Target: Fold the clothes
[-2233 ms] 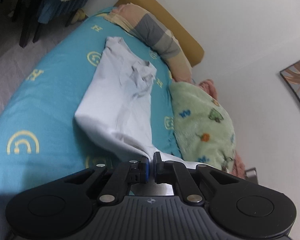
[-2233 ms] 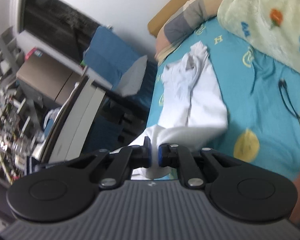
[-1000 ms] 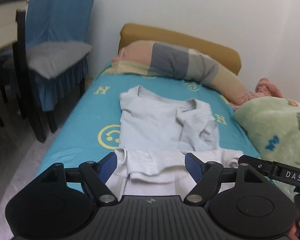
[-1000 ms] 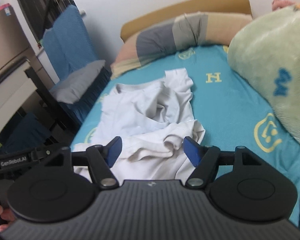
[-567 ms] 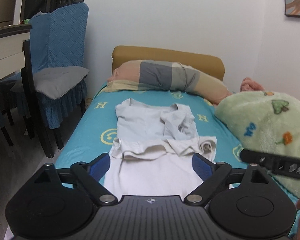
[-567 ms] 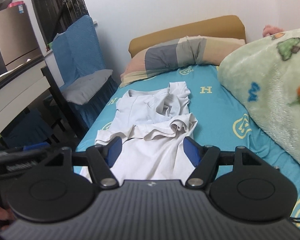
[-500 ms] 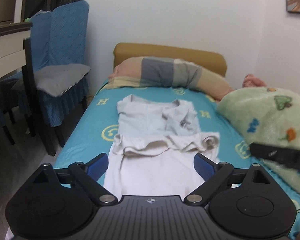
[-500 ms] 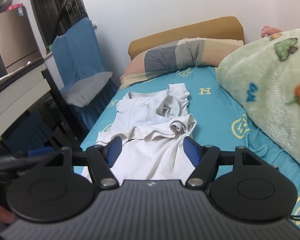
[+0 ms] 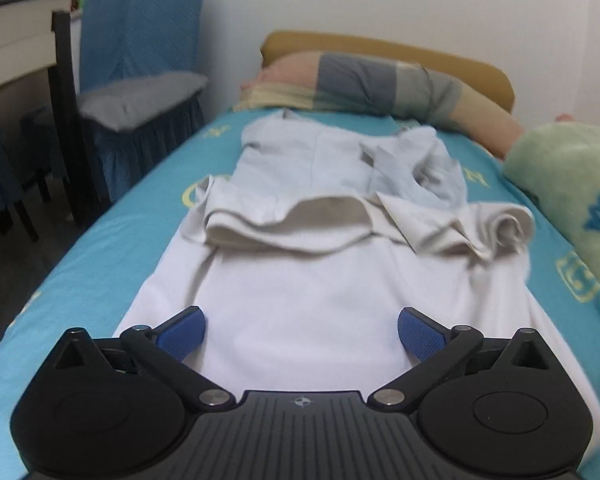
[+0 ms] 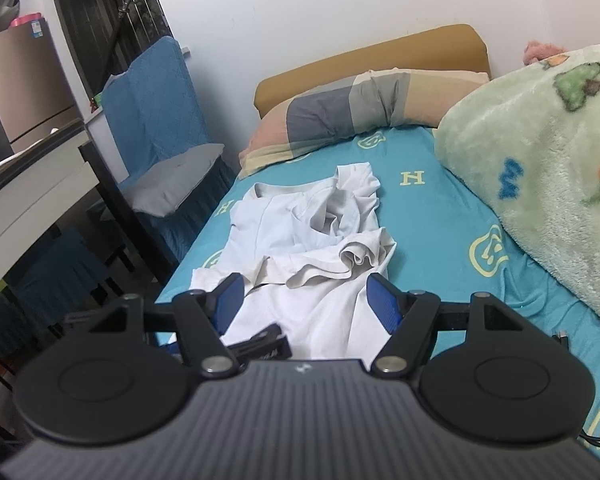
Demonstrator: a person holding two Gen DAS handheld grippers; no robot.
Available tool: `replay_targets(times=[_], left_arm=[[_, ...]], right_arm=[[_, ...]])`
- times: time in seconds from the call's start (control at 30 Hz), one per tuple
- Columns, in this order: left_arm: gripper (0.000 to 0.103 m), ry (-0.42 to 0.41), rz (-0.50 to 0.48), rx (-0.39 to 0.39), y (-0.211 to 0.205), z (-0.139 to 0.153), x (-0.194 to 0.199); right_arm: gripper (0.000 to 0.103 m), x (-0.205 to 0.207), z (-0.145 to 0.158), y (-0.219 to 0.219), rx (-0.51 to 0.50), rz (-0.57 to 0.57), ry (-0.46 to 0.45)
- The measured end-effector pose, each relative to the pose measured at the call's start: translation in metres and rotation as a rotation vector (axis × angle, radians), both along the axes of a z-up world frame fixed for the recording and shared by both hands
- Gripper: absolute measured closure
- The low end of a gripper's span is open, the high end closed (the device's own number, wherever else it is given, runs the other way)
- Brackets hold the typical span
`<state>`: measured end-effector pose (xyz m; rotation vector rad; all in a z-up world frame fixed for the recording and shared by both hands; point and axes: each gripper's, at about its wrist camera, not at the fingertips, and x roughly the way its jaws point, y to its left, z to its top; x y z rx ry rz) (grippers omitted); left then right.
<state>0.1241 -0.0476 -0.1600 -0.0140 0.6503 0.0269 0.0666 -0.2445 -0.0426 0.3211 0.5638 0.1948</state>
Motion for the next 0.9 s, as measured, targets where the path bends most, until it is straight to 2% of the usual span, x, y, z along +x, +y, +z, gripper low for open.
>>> replay_targets(times=[0.07, 0.23, 0.37, 0.9], left_arm=[[0.000, -0.007, -0.001, 0.022, -0.003, -0.003, 0.000], [0.000, -0.006, -0.004, 0.001, 0.000, -0.002, 0.001], [0.000, -0.004, -0.005, 0.026, -0.004, -0.002, 0.002], [0.000, -0.005, -0.004, 0.023, -0.004, -0.002, 0.002]], right_arm=[[0.033, 0.003, -0.002, 0.000, 0.000, 0.003, 0.004], [0.033, 0.007, -0.007, 0.003, -0.011, 0.004, 0.013], [0.033, 0.005, -0.008, 0.004, -0.034, -0.002, 0.009], [0.033, -0.004, 0.002, 0.000, -0.067, -0.037, -0.025]])
